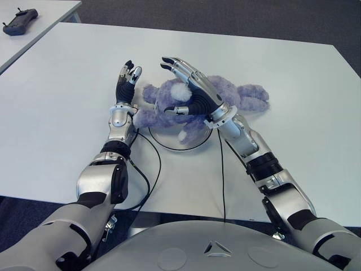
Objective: Put the doll into the plate.
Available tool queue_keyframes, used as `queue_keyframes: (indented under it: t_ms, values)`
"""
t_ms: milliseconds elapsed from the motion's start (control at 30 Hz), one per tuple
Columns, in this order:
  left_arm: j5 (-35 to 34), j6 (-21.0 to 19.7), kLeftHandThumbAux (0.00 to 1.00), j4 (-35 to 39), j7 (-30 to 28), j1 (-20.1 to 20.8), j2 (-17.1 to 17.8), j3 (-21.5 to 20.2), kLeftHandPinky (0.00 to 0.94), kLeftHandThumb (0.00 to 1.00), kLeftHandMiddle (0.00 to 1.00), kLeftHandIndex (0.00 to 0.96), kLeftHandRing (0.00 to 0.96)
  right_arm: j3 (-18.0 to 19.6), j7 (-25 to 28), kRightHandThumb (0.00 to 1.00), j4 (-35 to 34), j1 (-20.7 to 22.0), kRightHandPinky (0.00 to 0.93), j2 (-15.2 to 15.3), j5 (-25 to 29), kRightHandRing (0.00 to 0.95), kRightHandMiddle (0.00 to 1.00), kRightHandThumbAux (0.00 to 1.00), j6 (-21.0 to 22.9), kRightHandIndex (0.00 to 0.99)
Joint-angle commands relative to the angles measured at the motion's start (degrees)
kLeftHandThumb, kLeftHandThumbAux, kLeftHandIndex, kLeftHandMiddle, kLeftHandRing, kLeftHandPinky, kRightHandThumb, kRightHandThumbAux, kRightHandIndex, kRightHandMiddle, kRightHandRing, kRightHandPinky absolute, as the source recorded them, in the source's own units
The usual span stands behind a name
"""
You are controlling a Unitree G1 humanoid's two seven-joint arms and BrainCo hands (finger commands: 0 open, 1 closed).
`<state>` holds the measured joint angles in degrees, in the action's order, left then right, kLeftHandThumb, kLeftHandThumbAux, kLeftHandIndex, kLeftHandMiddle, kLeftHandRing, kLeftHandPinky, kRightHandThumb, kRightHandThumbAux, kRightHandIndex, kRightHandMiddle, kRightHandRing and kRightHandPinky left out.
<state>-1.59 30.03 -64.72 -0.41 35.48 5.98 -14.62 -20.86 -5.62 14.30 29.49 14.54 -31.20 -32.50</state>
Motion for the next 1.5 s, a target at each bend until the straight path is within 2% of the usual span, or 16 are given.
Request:
queue_keyframes:
  t_ms: [33,333,733,867,1333,1500]
  values:
    - [0.20,-4.44,0.428,-10.17,1.37,-14.00,-5.40,0.38,0.000,0.000,0.013,0.000,0.000,1.42,2.55,0.084,-1.19,1.50,0.000,-0.33,1.67,0.000,0.000,0.334,1.85,0.000]
    - [-0.80,-2.82,0.424,-9.45,0.32,-14.24,-6.35,-0.19,0.000,0.000,0.000,0.000,0.000,2.73,4.40,0.068,-1.84,2.49,0.000,-0.78,3.08,0.000,0.000,0.321,3.13,0.000]
    - [-1.74,-2.93,0.408,-9.03,-0.41,-13.97,-6.78,-0.89,0.000,0.000,0.000,0.000,0.000,4.42,6.86,0.058,-3.06,3.97,0.000,-1.05,5.21,0.000,0.000,0.311,4.24,0.000]
    - [-1.96,-4.86,0.414,-9.05,0.68,-13.41,-6.80,-1.16,0.000,0.000,0.007,0.000,0.000,5.21,7.93,0.066,-3.81,4.79,0.000,-0.92,5.95,0.000,0.000,0.315,4.77,0.000]
    - [-0.10,-4.91,0.433,-9.03,3.45,-13.50,-6.58,0.38,0.000,0.000,0.054,0.001,0.011,7.47,8.88,0.055,-4.51,6.97,0.000,-0.31,6.50,0.000,0.000,0.345,4.84,0.000]
    - [0.11,-4.48,0.437,-9.00,3.25,-13.69,-6.43,0.71,0.000,0.000,0.053,0.003,0.007,8.82,10.04,0.057,-5.14,7.55,0.000,-0.05,8.03,0.000,0.000,0.339,6.14,0.000]
